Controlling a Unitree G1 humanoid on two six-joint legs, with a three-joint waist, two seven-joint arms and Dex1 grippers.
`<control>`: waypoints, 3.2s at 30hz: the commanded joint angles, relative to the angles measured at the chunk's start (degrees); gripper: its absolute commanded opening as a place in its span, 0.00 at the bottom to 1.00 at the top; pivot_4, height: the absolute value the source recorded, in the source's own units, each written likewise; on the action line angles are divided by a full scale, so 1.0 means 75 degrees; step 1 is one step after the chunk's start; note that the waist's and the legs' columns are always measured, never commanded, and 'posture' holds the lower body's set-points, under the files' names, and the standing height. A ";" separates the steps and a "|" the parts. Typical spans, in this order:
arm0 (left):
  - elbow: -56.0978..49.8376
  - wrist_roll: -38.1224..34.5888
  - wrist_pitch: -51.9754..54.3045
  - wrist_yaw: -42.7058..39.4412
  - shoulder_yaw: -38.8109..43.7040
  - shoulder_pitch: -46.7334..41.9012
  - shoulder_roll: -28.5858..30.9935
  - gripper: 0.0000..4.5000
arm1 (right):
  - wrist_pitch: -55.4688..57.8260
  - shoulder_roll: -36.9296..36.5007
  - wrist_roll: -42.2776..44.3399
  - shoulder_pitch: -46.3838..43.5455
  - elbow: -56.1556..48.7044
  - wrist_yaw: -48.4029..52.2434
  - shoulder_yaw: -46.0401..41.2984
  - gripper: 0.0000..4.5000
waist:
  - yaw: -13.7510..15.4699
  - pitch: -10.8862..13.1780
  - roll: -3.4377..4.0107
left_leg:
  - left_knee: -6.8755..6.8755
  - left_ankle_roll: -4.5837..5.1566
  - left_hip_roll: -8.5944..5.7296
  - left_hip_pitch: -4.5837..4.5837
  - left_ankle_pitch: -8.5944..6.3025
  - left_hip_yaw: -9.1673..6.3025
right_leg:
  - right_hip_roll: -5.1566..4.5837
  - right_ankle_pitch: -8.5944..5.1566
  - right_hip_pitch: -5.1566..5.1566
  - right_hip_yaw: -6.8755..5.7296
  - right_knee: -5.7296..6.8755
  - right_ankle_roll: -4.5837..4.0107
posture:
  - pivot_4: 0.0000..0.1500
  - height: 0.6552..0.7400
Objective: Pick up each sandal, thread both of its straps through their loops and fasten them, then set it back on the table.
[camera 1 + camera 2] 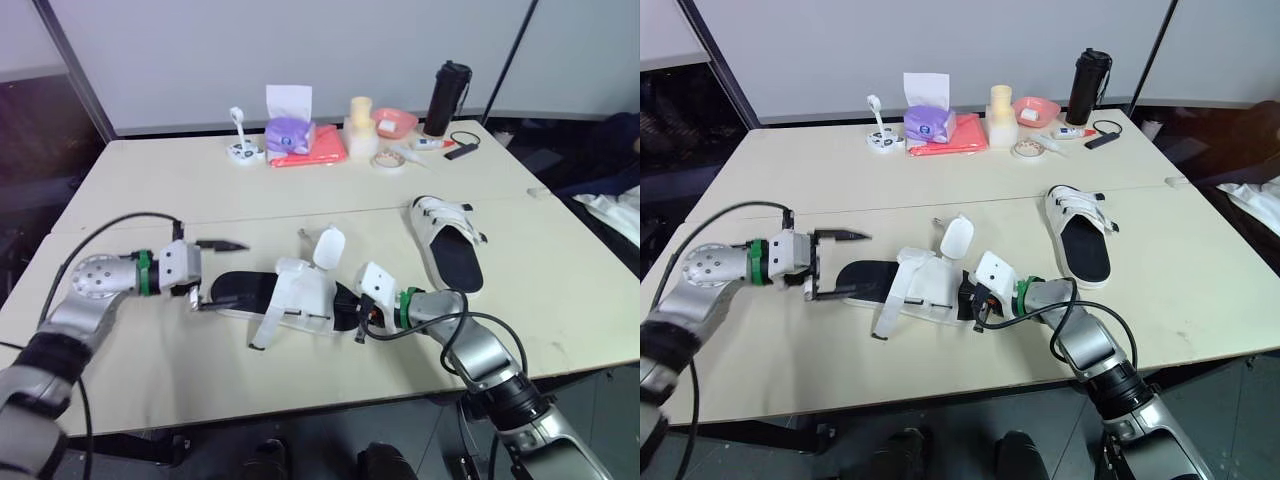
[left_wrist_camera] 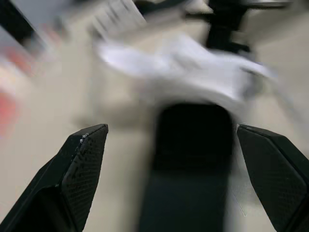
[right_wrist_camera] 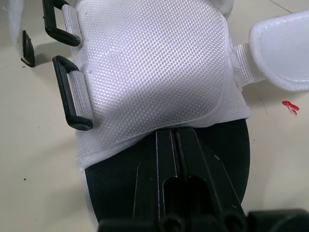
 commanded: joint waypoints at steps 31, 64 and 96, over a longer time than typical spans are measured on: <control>-0.1582 0.0747 0.4827 -0.0907 0.1516 0.0210 -0.1855 0.22 | 0.0187 -0.0081 -0.0188 0.0183 0.0011 -0.0039 0.0154 0.00 | 0.0042 0.0001 -0.0001 | -0.0016 -0.0002 0.0002 0.0012 -0.0001 0.0002 | -0.0010 -0.0008 0.0003 0.0003 -0.0012 -0.0018 | 1.00 1.00; 0.0865 -0.0481 0.8928 -0.0226 0.2945 -0.2355 -0.3702 0.01 | 0.0276 -0.0073 -0.0239 0.0160 -0.0054 -0.0115 0.0228 0.00 | 0.0027 -0.0001 -0.0010 | -0.0012 -0.0004 -0.0005 0.0011 0.0000 0.0001 | -0.0009 -0.0007 0.0006 -0.0002 -0.0012 -0.0013 | 1.00 1.00; 0.0294 0.0134 0.8295 -0.0178 0.2810 -0.1743 -0.3476 0.01 | 0.0455 -0.0109 -0.0308 0.0346 -0.0343 -0.0090 0.0237 0.00 | 0.0042 -0.0001 -0.0009 | -0.0022 -0.0006 -0.0004 0.0011 0.0000 0.0001 | -0.0010 -0.0007 0.0005 -0.0001 -0.0023 -0.0014 | 1.00 1.00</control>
